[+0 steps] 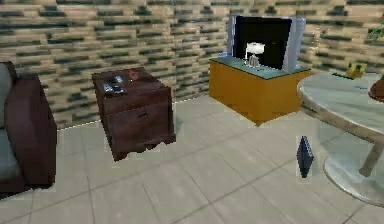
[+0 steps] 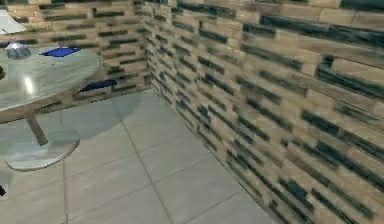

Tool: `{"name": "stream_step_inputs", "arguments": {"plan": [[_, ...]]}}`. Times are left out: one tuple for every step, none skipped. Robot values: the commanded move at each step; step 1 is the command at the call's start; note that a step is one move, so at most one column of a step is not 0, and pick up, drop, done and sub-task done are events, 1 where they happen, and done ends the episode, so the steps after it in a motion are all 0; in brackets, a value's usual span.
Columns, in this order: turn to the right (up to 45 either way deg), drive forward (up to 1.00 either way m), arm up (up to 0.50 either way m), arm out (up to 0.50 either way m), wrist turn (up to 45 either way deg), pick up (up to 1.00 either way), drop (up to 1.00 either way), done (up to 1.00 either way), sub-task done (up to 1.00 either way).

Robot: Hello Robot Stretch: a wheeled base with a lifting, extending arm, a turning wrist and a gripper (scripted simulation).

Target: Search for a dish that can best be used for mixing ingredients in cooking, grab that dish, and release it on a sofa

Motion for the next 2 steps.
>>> {"name": "stream_step_inputs", "arguments": {"plan": [[6.0, 0.00, 0.00, 0.00, 0.0, 0.00, 0.00, 0.00, 0.00], [0.0, 1.00, 0.00, 0.00, 0.0, 0.00, 0.00, 0.00, 0.00]]}}
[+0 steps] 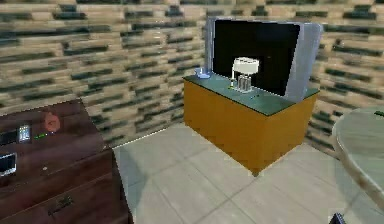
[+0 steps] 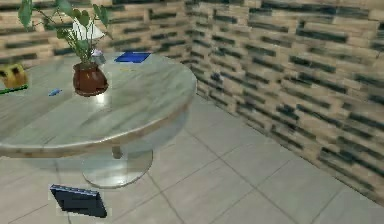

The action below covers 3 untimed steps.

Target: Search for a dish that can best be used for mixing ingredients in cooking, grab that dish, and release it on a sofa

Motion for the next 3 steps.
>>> {"name": "stream_step_inputs", "arguments": {"plan": [[0.0, 1.00, 0.00, 0.00, 0.0, 0.00, 0.00, 0.00, 0.00], [6.0, 0.00, 0.00, 0.00, 0.0, 0.00, 0.00, 0.00, 0.00], [0.0, 0.45, 0.00, 0.00, 0.0, 0.00, 0.00, 0.00, 0.00]]}}
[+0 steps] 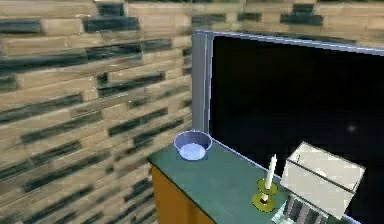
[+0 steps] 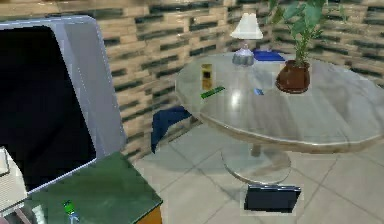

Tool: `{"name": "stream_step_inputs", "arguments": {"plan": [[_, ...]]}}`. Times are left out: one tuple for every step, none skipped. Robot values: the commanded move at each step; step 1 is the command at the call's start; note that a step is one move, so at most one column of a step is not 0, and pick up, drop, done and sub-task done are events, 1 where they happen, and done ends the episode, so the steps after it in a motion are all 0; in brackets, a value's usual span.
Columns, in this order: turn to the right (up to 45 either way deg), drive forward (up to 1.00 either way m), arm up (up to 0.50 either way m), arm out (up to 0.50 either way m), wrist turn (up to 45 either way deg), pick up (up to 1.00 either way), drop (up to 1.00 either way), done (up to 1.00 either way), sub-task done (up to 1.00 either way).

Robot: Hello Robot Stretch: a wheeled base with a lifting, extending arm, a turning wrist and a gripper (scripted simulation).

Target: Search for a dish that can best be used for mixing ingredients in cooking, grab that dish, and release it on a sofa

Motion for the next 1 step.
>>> {"name": "stream_step_inputs", "arguments": {"plan": [[-45.0, 0.00, 0.00, 0.00, 0.0, 0.00, 0.00, 0.00, 0.00]]}}
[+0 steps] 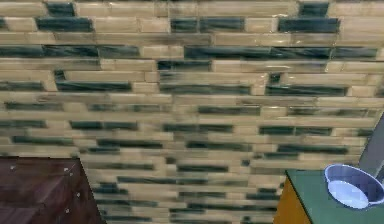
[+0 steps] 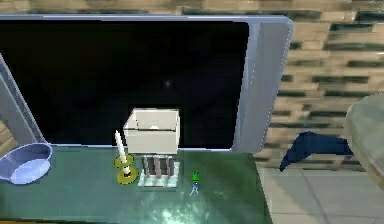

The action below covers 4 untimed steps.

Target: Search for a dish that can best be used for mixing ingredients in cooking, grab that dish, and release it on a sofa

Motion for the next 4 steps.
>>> {"name": "stream_step_inputs", "arguments": {"plan": [[-39.0, 0.00, 0.00, 0.00, 0.0, 0.00, 0.00, 0.00, 0.00], [45.0, 0.00, 0.00, 0.00, 0.0, 0.00, 0.00, 0.00, 0.00], [30.0, 0.00, 0.00, 0.00, 0.0, 0.00, 0.00, 0.00, 0.00], [0.0, 0.15, 0.00, 0.00, 0.0, 0.00, 0.00, 0.00, 0.00]]}}
